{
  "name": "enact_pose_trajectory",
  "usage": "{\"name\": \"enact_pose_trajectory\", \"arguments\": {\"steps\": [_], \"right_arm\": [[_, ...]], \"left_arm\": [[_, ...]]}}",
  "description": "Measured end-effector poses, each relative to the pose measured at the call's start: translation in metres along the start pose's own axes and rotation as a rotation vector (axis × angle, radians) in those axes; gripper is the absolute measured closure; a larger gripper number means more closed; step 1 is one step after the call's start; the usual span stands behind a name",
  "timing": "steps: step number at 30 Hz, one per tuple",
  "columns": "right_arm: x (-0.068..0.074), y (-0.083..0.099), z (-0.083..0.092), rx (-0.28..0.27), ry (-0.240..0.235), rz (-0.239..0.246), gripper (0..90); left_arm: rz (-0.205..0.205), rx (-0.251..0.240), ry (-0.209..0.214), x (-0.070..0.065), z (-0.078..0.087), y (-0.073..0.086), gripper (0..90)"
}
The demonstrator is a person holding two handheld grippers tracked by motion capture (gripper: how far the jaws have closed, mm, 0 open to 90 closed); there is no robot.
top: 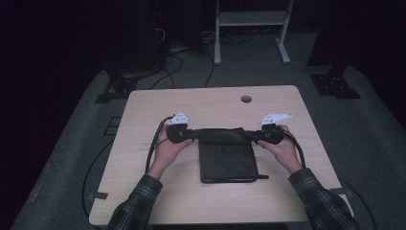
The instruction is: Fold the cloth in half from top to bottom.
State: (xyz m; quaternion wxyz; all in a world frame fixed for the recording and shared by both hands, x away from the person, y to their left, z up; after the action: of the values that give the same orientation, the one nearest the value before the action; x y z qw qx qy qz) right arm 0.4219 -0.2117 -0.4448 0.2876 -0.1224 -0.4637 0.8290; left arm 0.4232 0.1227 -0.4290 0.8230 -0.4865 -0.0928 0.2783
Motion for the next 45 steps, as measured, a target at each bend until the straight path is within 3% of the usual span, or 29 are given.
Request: {"name": "enact_pose_trajectory", "arguments": {"steps": [8, 11, 23, 27, 31, 34, 39, 45], "right_arm": [[0.026, 0.015, 0.02, 0.001, -0.037, 0.025, 81.0], [0.033, 0.023, 0.023, 0.013, -0.056, 0.022, 80.8], [0.056, 0.048, 0.025, 0.079, -0.104, 0.027, 76.7], [0.058, 0.048, 0.034, 0.061, -0.11, 0.031, 67.6], [0.057, 0.04, 0.048, -0.016, -0.11, 0.015, 69.1], [0.053, 0.034, 0.052, -0.044, -0.099, 0.018, 72.8], [0.047, 0.028, 0.04, -0.023, -0.084, 0.02, 79.5], [0.047, 0.033, 0.014, 0.061, -0.102, 0.032, 82.8]], "left_arm": [[-0.016, 0.015, 0.035, -0.025, 0.01, 0.011, 84.2], [-0.022, 0.044, 0.057, -0.036, 0.012, 0.02, 84.0], [-0.013, 0.159, 0.096, -0.052, 0.011, 0.05, 81.0], [-0.024, 0.144, 0.1, -0.056, 0.019, 0.045, 72.2], [-0.038, 0.093, 0.111, -0.06, 0.03, 0.032, 70.7], [-0.044, 0.06, 0.11, -0.06, 0.035, 0.024, 71.9], [-0.026, 0.05, 0.09, -0.052, 0.027, 0.022, 77.3], [0.01, 0.101, 0.092, -0.046, 0.004, 0.033, 78.6]]}}
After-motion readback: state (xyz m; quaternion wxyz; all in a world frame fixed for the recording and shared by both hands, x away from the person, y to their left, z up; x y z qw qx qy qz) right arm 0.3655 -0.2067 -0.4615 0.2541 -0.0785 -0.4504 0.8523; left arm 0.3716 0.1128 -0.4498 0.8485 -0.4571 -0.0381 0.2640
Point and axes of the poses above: each handheld gripper's, and its own axes: z roughly backward along the jaws, y roughly out of its underside, x roughly to its left, the point moved 1 cm from there along -z, roughly forward along the jaws, and after that the axes turned 2 degrees about z, right-handed, at the moved point
